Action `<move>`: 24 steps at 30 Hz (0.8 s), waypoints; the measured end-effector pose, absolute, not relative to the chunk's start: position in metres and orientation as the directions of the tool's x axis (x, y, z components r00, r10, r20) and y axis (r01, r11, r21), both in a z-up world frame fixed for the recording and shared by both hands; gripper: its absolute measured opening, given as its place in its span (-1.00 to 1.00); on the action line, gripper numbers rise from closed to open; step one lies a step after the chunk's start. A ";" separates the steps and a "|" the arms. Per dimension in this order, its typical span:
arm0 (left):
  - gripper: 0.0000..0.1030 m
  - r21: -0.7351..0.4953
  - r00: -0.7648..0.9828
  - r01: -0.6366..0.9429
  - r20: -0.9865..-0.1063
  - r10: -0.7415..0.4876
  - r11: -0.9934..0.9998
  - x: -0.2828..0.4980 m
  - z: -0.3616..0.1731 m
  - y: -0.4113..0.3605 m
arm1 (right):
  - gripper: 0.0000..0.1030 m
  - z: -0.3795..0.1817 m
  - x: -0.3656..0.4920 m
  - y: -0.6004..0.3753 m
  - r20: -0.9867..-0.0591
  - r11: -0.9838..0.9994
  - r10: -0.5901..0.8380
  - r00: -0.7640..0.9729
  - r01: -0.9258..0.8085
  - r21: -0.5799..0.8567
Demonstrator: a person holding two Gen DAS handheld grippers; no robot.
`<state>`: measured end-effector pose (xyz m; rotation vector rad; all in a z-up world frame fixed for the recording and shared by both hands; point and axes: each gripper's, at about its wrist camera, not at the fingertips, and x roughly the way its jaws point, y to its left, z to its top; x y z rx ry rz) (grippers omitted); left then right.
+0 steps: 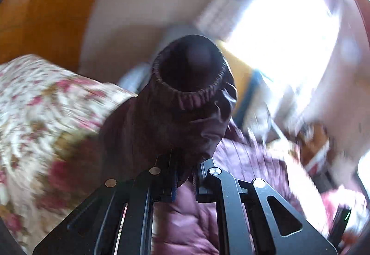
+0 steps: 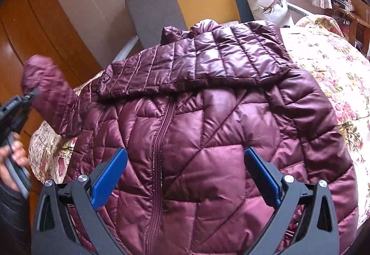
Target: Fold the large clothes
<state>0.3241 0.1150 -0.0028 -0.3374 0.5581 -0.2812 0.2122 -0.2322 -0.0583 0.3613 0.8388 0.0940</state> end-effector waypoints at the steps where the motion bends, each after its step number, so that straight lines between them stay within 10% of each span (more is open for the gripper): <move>1: -0.82 -0.356 0.781 0.207 -0.500 -0.373 0.911 0.325 -0.013 0.089 | 0.96 -0.058 0.210 -0.236 -0.706 0.932 0.222 0.673 0.066 0.356; 12: -0.64 -0.171 0.662 0.284 -0.677 -0.321 0.944 0.328 -0.091 0.010 | 0.89 -0.061 0.222 -0.249 -0.670 0.873 0.337 0.661 0.047 0.486; 24: 0.38 -0.212 0.661 0.352 -0.634 -0.403 0.912 0.313 -0.090 0.013 | 0.96 -0.056 0.341 -0.155 -0.598 0.711 0.656 0.461 -0.110 0.695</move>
